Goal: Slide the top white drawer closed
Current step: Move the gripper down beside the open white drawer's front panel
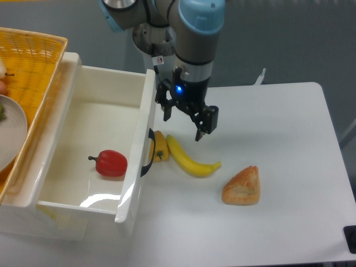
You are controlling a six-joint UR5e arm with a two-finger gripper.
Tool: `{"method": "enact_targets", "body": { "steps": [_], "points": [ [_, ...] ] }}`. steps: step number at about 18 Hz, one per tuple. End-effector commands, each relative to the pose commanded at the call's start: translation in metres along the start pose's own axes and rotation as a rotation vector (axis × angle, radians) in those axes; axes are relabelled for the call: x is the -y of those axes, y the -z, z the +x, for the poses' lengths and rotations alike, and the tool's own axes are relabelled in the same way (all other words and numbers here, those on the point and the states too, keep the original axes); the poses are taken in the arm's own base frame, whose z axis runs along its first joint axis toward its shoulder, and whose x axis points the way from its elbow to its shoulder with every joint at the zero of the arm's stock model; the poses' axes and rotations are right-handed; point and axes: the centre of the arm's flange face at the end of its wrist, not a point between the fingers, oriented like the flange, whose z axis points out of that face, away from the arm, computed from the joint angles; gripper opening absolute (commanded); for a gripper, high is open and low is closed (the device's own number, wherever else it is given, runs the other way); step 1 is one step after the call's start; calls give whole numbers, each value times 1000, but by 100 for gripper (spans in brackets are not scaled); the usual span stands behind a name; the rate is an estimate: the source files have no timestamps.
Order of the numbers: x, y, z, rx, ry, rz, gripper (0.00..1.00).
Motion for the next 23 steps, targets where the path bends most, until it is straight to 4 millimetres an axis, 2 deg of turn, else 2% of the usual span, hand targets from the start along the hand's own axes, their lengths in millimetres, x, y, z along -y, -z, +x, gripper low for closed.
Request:
{"method": "enact_targets", "body": {
  "steps": [7, 13, 16, 21, 23],
  "points": [
    [-5, -19, -16, -7, 77, -38, 100],
    [-15, -53, -30, 11, 96, -160, 100],
    [-25, -74, -25, -13, 178, -190, 100],
    [-27, -77, -29, -6, 231, -185, 100],
    [-23, -87, -36, 5, 328, -179, 100]
  ]
}}
